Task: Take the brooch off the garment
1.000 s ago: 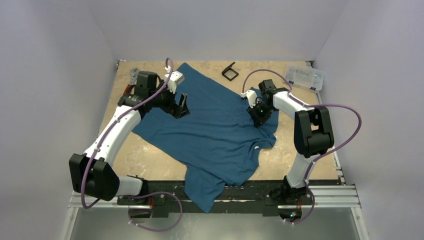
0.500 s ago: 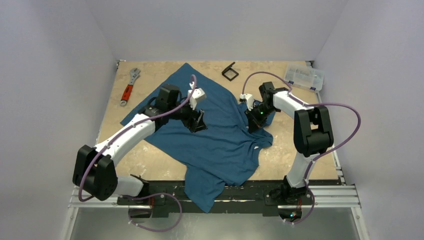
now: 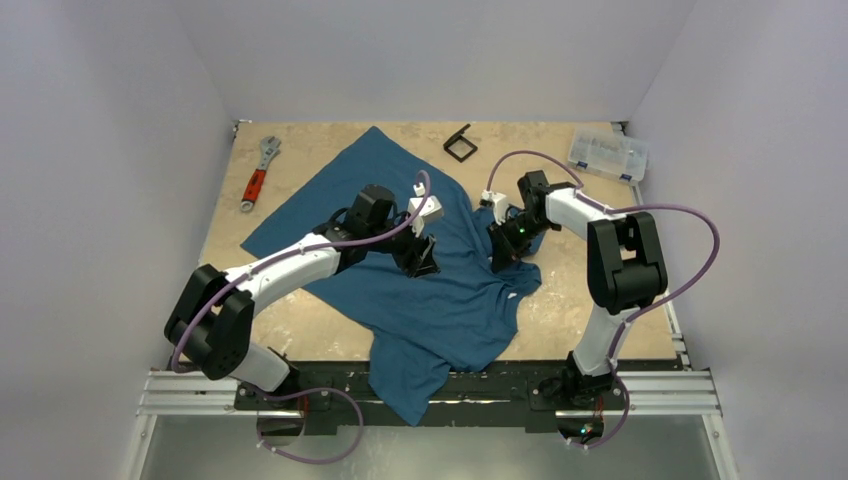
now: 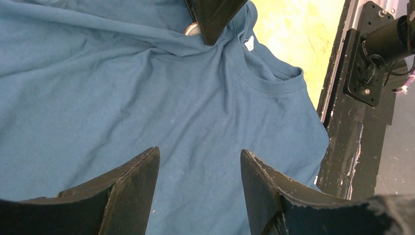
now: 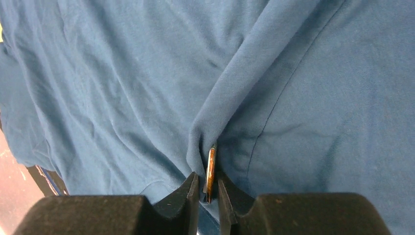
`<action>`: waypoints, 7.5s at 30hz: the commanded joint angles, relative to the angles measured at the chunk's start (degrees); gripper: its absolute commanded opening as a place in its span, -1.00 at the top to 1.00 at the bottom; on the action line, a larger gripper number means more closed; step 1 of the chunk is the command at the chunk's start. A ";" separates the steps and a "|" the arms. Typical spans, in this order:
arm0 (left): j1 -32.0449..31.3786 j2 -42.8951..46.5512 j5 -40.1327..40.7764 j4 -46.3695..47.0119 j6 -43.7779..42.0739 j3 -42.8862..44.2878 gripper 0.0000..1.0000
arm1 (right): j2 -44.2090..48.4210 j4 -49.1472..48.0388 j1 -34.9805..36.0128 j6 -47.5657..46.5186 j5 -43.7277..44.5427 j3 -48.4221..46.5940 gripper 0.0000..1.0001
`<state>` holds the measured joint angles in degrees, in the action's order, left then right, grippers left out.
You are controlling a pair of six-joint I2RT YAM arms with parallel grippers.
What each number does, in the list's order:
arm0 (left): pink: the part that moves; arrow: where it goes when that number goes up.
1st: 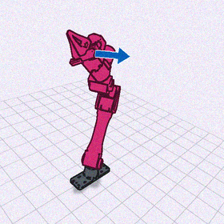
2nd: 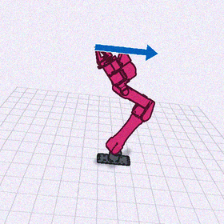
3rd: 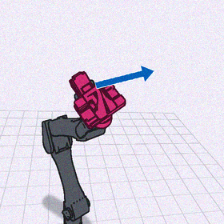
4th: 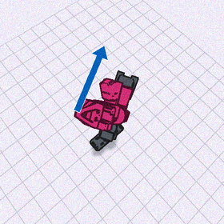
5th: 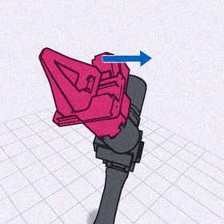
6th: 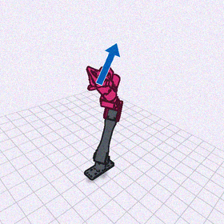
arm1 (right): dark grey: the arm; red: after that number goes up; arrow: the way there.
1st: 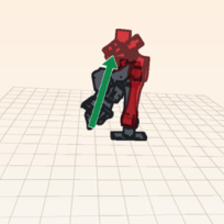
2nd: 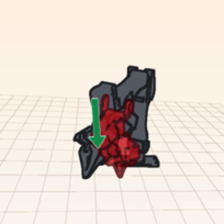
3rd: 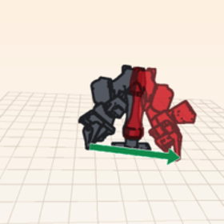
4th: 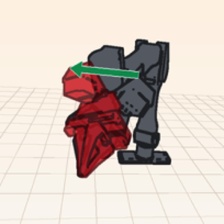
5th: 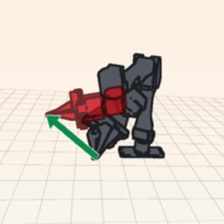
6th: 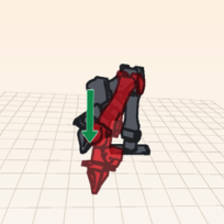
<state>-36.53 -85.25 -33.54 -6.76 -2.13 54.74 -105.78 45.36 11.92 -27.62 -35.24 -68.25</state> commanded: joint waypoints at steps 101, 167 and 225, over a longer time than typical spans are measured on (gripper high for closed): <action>-2.99 4.92 0.65 9.75 -11.78 -1.46 -0.37 | 4.35 18.42 -5.90 -6.54 8.25 -16.99 1.00; -14.22 -4.84 3.78 26.67 -9.89 4.59 0.43 | 20.87 25.58 8.25 -17.31 -1.12 -14.36 1.00; -3.65 -9.14 -0.26 36.48 46.00 9.93 1.00 | 31.02 0.49 -1.99 9.34 -27.67 4.71 0.64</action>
<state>-39.77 -94.91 -34.76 25.47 41.06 61.69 -76.31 41.41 9.76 -13.19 -61.06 -61.04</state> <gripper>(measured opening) 0.025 0.176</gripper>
